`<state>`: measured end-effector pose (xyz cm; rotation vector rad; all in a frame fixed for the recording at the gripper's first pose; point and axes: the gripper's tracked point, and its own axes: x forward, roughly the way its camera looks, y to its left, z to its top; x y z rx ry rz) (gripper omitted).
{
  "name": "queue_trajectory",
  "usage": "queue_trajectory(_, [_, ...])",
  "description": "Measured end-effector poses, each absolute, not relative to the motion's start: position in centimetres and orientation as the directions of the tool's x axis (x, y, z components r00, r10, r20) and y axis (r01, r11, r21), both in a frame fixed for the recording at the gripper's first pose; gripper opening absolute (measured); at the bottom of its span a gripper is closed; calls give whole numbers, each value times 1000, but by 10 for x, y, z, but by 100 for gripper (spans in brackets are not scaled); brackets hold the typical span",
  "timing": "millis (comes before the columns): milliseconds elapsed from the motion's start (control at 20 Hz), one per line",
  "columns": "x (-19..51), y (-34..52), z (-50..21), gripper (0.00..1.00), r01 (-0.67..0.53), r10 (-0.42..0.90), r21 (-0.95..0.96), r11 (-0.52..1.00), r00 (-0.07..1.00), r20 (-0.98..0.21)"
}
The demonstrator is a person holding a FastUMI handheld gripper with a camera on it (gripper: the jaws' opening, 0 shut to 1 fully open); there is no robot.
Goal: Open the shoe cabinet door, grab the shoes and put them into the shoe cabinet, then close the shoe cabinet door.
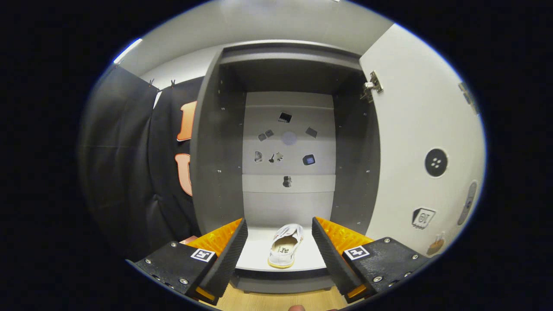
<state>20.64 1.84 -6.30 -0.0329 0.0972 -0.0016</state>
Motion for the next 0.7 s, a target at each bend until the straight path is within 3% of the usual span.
queue_trajectory(700, [12, -13, -49, 93, -22, 25, 21, 1000, 991, -135])
